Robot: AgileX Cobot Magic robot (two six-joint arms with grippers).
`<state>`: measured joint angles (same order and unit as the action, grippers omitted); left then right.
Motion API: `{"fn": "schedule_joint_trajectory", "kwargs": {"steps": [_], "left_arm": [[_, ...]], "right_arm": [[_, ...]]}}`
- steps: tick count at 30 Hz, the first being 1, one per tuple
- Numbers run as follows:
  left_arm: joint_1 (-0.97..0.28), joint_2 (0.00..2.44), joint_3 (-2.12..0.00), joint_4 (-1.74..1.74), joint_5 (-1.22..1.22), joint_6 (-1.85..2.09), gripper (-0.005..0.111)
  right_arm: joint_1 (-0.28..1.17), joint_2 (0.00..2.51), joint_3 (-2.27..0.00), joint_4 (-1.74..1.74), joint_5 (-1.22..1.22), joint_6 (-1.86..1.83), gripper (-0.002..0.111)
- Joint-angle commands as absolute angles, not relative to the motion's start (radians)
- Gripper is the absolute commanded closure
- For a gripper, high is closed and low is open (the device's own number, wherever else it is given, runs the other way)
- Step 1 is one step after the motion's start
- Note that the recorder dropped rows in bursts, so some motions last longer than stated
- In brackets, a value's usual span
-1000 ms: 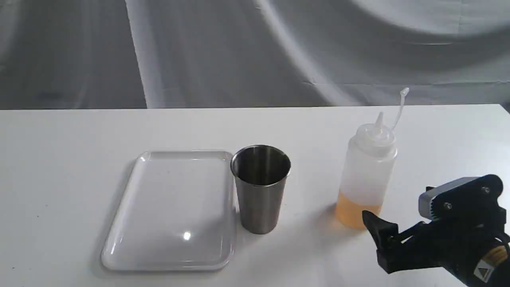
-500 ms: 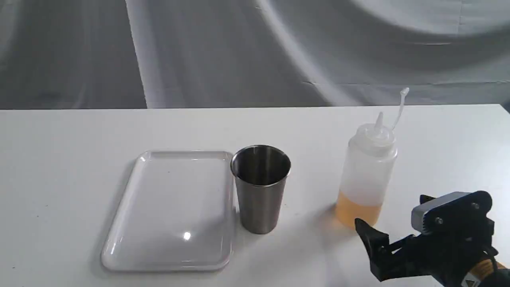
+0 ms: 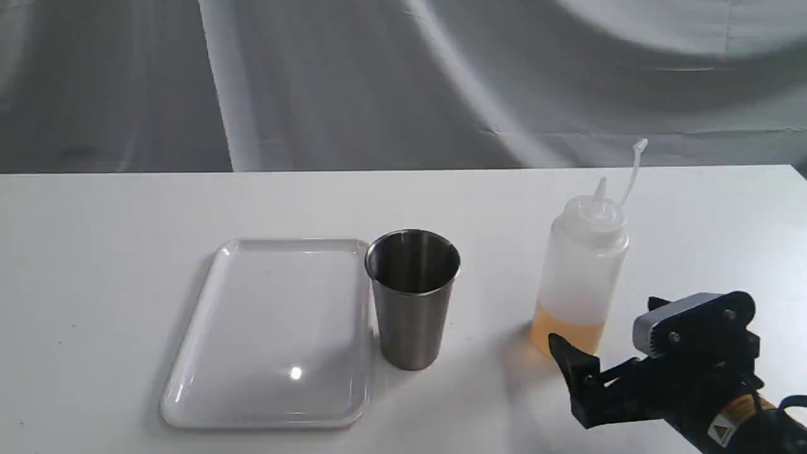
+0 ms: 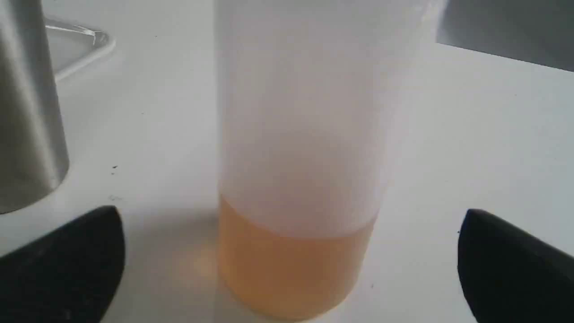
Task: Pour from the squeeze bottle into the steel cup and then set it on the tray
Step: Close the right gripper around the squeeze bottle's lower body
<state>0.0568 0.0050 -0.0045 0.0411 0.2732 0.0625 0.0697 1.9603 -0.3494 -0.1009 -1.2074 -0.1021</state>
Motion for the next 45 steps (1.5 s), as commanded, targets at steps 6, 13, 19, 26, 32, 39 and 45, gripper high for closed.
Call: {"fn": "schedule_joint_trajectory", "kwargs": {"steps": [6, 13, 19, 26, 32, 39, 45], "left_arm": [[0.058, 0.0, 0.0, 0.044, 0.266, 0.061, 0.098], [0.058, 0.0, 0.0, 0.044, 0.266, 0.061, 0.098], [0.058, 0.0, 0.0, 0.044, 0.266, 0.061, 0.098], [0.058, 0.0, 0.0, 0.044, 0.266, 0.061, 0.098], [0.058, 0.0, 0.0, 0.044, 0.266, 0.061, 0.098], [0.058, 0.0, 0.0, 0.044, 0.266, 0.061, 0.098], [0.058, 0.0, 0.0, 0.044, 0.266, 0.061, 0.098]], "right_arm": [[0.069, 1.962, -0.399, -0.12, -1.216, -0.105, 0.004], [0.069, 1.962, -0.421, -0.094, -1.179, -0.105, 0.004], [0.069, 1.984, -0.465, -0.103, -1.168, -0.101, 0.004], [0.069, 2.068, -0.503, -0.103, -1.201, -0.101, 0.004], [0.069, 2.13, -0.521, -0.071, -1.221, -0.104, 0.004], [0.069, 2.16, -0.577, -0.101, -1.221, -0.104, 0.004], [0.069, 2.16, -0.596, -0.081, -1.221, -0.104, 0.004]]}}
